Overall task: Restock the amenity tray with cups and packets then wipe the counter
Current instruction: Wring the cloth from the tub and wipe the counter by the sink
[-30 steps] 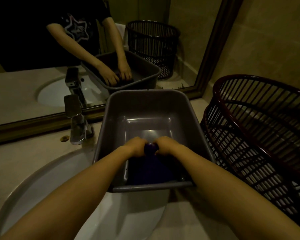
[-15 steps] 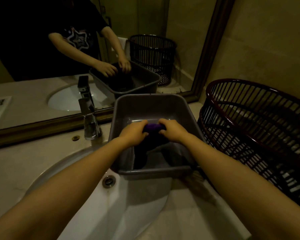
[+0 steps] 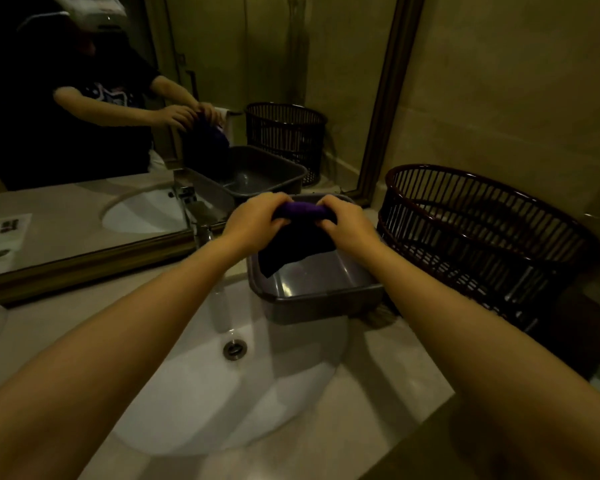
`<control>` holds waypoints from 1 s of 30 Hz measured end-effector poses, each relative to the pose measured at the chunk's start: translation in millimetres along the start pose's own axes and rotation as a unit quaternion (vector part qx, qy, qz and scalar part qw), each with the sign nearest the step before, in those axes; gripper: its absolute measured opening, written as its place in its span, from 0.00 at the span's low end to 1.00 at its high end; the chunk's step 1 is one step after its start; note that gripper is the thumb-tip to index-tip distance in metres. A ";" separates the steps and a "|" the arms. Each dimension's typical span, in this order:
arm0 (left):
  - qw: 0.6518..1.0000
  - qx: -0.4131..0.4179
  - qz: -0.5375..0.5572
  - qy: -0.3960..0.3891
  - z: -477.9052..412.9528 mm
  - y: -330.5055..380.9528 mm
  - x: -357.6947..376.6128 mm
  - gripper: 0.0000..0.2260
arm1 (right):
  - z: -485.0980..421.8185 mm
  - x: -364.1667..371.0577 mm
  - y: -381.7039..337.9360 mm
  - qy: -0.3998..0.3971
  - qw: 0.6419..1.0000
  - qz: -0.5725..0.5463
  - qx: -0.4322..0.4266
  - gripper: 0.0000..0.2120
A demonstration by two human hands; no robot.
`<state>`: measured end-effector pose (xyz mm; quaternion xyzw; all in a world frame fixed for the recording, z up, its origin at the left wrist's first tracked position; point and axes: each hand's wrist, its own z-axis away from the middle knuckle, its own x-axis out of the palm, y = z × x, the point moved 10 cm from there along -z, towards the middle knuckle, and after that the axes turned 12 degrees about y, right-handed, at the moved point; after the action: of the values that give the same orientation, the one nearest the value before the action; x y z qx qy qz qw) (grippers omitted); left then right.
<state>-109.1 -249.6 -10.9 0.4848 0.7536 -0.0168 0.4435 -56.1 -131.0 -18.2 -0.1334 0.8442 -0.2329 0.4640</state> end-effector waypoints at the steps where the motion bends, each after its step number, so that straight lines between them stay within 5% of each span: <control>1: 1.000 0.007 -0.002 0.004 4.4 2.9 -10.7 0.12 | 6.1 -4.4 -9.1 0.012 1.000 -0.005 -0.001 0.11; 15: 0.997 0.001 -0.044 0.062 101.7 -3.0 -122.8 0.11 | 83.2 5.5 -114.9 -0.007 0.996 -0.076 -0.040 0.10; 30: 0.970 -0.233 -0.050 0.047 318.9 -15.1 -179.0 0.11 | 236.9 98.6 -183.2 -0.200 0.944 -0.237 -0.114 0.08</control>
<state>112.1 -530.9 -87.6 0.3305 0.7798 0.1597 0.5071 93.2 -395.1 -103.8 -0.4258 0.6991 -0.2067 0.5359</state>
